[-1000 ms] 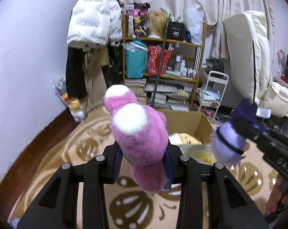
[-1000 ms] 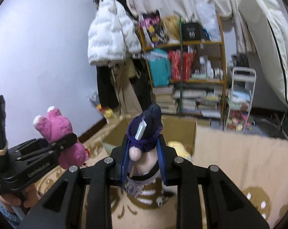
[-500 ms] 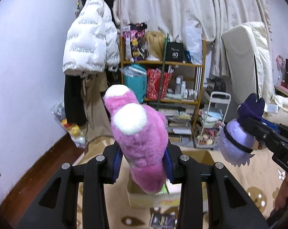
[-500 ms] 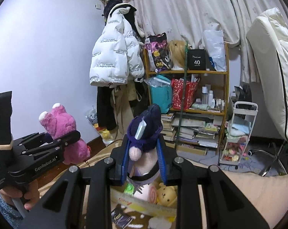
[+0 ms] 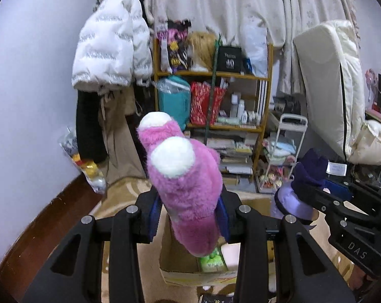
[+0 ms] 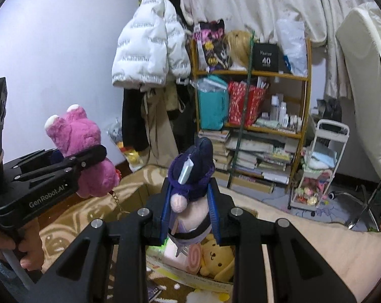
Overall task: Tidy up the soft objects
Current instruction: 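Lift both toys over the box and lower them inside, then open both tools to release the toys and withdraw from the box, then lower the left tool onto the black Face tissue pack while the right tool lowers onto the white pompom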
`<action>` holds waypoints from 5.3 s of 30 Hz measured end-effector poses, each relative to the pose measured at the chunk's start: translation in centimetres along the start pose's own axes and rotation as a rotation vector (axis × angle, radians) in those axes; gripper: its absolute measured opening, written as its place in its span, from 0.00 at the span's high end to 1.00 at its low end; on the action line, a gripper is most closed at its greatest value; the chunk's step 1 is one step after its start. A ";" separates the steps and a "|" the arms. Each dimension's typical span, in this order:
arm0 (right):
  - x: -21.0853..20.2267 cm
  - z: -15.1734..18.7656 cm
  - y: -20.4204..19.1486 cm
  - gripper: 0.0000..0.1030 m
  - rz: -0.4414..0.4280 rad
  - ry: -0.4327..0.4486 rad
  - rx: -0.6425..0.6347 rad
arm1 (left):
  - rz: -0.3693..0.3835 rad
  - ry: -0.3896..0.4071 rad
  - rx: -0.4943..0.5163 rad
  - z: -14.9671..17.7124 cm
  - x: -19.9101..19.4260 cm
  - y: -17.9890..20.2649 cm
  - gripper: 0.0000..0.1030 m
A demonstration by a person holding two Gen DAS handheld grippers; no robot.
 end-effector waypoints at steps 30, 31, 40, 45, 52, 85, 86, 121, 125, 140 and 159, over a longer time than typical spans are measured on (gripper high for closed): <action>6.0 7.3 3.5 0.71 0.010 -0.200 0.095 | 0.026 -0.240 0.035 8.4 6.4 2.5 0.59; 6.1 7.3 3.4 0.71 0.009 -0.202 0.097 | 0.026 -0.241 0.037 8.4 6.4 2.5 0.58; 6.5 8.4 3.6 0.71 0.010 -0.231 0.121 | 0.015 -0.226 0.045 7.9 6.1 2.3 0.45; 6.2 8.4 3.6 0.58 0.008 -0.231 0.128 | -0.003 -0.218 0.014 7.6 5.5 1.2 0.35; 4.0 7.7 3.2 0.35 -0.003 -0.193 0.134 | -0.035 -0.211 -0.008 7.7 3.8 -0.2 0.20; -5.8 9.2 1.7 0.00 0.010 -0.187 0.118 | -0.048 -0.219 0.009 11.0 -6.5 0.2 0.09; -5.9 9.2 1.7 0.00 0.011 -0.185 0.114 | -0.049 -0.221 0.013 11.1 -6.5 0.2 0.09; 2.5 13.6 6.1 0.00 0.058 -0.383 0.250 | 0.034 -0.453 -0.036 15.9 2.4 1.6 0.09; 3.6 14.8 7.2 0.00 0.053 -0.418 0.320 | 0.043 -0.496 -0.014 17.2 3.4 2.5 0.09; 6.0 19.1 8.4 0.00 0.060 -0.542 0.421 | 0.053 -0.603 0.061 20.8 5.1 5.4 0.09; 7.5 21.5 7.6 0.00 0.076 -0.640 0.355 | 0.036 -0.692 0.100 23.7 6.7 6.4 0.09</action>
Point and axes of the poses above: each gripper's, at about its wrist camera, not at the fingertips, and x roughly the way its jaws point, y to its right, z to its underside, the point moved 8 cm from there along x, roughly the way its jaws point, and after that the axes turned 1 degree about -z, right-handed, at the moved point
